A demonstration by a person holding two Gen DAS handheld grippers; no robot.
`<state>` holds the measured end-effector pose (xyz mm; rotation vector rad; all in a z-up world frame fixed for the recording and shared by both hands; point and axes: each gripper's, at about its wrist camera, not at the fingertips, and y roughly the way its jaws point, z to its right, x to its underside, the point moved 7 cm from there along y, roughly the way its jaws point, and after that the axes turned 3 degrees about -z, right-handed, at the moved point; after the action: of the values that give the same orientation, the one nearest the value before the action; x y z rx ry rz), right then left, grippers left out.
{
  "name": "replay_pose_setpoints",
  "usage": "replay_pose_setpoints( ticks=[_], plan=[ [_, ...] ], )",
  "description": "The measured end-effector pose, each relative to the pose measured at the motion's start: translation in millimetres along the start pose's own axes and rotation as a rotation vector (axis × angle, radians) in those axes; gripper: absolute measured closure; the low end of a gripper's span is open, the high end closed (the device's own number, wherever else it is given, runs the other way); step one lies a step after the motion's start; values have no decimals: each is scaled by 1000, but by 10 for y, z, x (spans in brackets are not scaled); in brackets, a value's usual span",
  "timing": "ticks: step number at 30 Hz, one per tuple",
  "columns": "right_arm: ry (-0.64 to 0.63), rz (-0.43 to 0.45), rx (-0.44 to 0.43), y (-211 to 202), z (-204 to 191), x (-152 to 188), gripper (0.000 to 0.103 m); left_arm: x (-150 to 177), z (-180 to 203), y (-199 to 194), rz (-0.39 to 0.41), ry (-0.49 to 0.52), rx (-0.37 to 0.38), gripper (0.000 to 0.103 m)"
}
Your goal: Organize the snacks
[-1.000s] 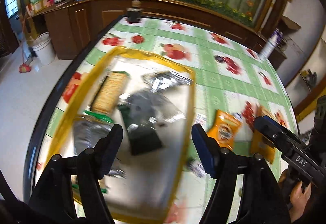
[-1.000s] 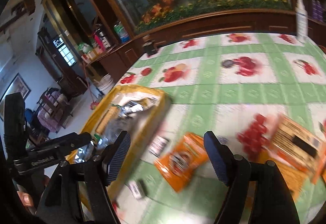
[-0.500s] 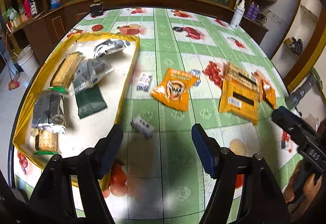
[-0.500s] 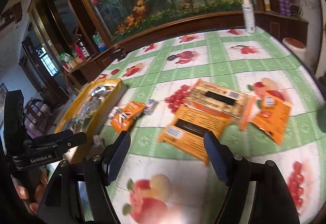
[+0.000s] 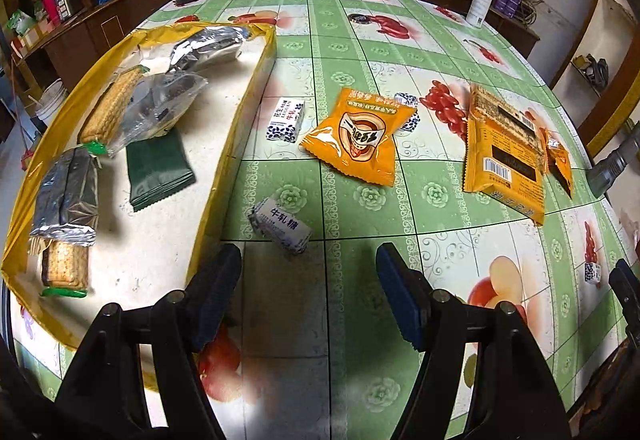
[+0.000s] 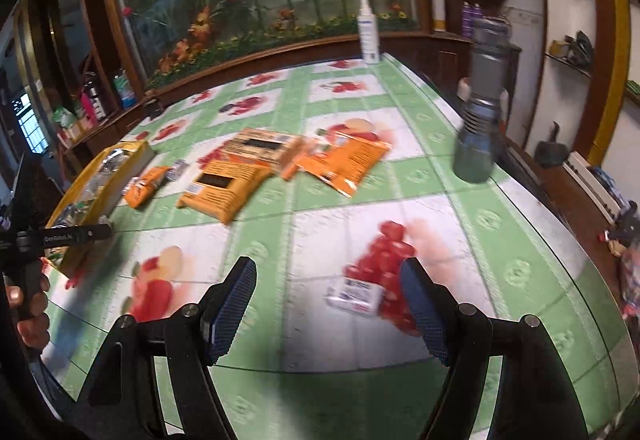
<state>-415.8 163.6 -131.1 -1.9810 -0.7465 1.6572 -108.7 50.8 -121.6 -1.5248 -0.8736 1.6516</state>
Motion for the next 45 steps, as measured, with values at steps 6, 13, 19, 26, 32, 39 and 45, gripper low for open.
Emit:
replay_pose_setpoints(
  ticks=[6, 13, 19, 26, 32, 39, 45],
  plan=[
    [-26, -38, -18, 68, 16, 49, 27, -3, -5, 123, -9, 10, -33, 34],
    [-125, -126, 27, 250, -148, 108, 35, -32, 30, 143, 3, 34, -44, 33],
    [-166, -190, 54, 371, -185, 181, 67, -51, 125, 149, 11, 71, -13, 40],
    [-177, -162, 35, 317, -274, 151, 68, 18, 284, 68, 10, 112, 81, 93],
    [-152, -149, -58, 261, -446, 100, 68, 109, 157, -21, 6, 65, 151, 93],
    [-160, -140, -158, 230, -763, 60, 68, 201, 40, -225, 35, 49, 160, 93],
    [-171, -128, -232, 184, -1016, -11, 68, 193, 43, -381, 65, 58, 141, 93]
  ],
)
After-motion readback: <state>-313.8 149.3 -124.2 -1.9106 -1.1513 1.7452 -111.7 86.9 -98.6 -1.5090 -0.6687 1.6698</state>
